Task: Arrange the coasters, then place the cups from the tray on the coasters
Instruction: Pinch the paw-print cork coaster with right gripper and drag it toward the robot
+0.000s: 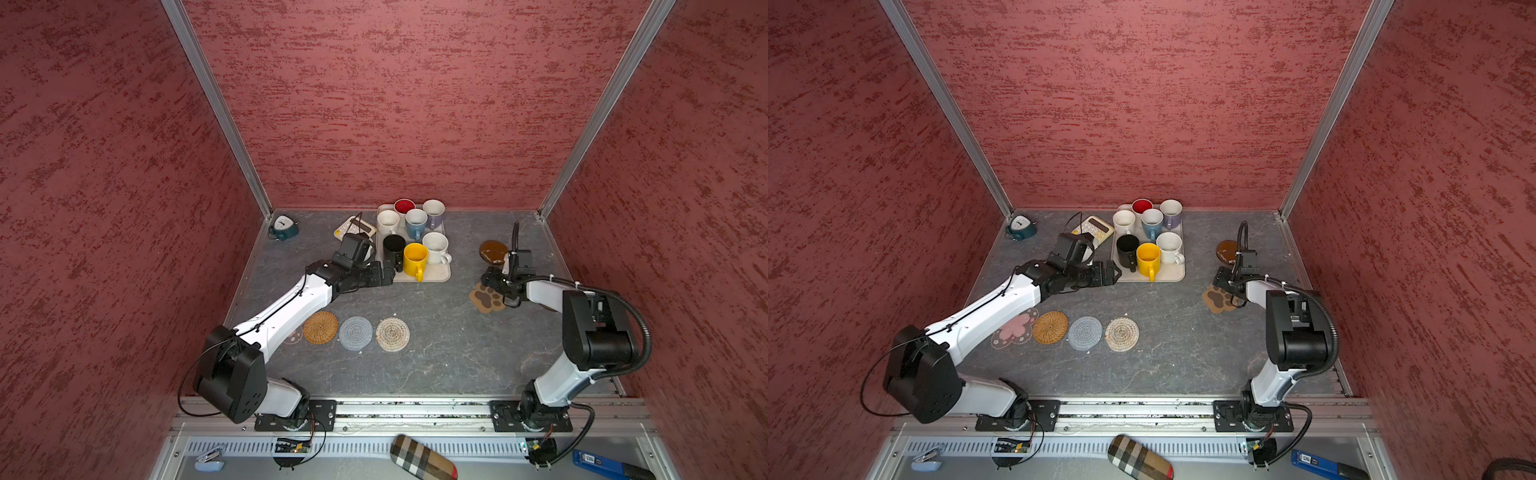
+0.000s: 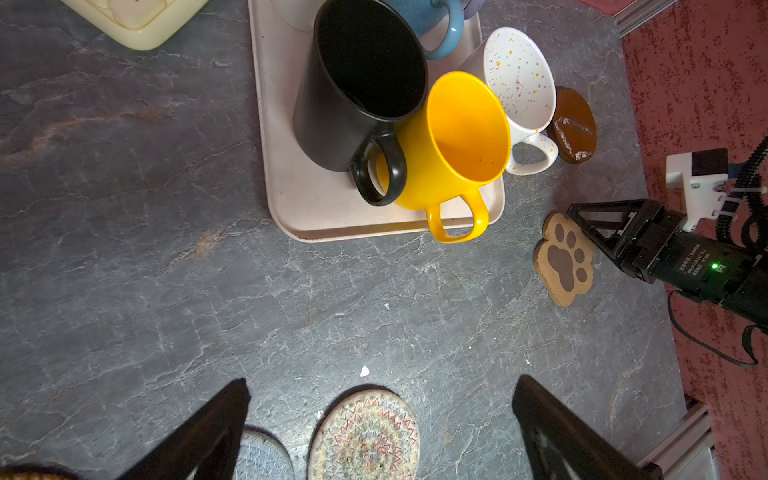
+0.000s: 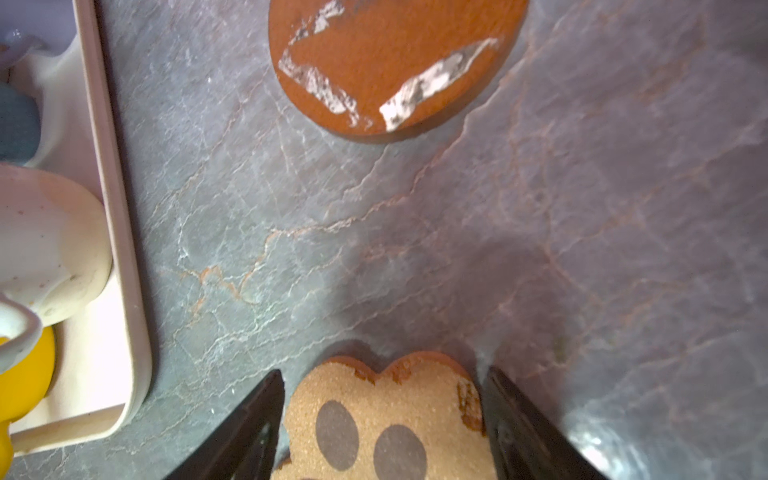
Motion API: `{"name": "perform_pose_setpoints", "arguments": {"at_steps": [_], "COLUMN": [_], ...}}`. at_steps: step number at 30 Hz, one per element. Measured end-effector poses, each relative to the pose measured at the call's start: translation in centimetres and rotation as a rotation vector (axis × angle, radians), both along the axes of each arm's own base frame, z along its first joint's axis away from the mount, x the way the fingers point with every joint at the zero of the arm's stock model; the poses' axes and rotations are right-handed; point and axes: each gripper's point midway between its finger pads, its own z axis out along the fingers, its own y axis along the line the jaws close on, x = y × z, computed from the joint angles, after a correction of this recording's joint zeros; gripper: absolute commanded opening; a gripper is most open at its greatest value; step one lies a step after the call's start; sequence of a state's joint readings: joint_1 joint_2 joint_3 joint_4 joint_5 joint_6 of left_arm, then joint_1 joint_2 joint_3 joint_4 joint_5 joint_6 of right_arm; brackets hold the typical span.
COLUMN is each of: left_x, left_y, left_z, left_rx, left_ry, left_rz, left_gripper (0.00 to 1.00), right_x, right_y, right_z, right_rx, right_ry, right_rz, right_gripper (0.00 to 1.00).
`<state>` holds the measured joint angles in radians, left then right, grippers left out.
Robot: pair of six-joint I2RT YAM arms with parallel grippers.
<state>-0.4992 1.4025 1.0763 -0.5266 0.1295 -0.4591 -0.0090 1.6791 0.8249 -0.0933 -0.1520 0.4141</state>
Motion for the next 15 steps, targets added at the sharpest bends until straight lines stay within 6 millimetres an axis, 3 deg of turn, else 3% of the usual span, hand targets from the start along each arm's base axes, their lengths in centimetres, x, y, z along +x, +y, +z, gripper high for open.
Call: {"name": "perform_pose_setpoints", "arguments": {"at_steps": [15], "left_x": [-2.0], "left_y": [1.8], "left_z": [-0.8], "left_rx": [-0.01], "left_ry": [-0.001], "left_rz": [0.039], "left_gripper": [1.0], "right_x": [-0.9], "right_y": [3.6], "right_z": [-0.2], "right_rx": [-0.038], "right_ry": [-0.004], "right_rz": [0.112], "right_gripper": [0.75]}}
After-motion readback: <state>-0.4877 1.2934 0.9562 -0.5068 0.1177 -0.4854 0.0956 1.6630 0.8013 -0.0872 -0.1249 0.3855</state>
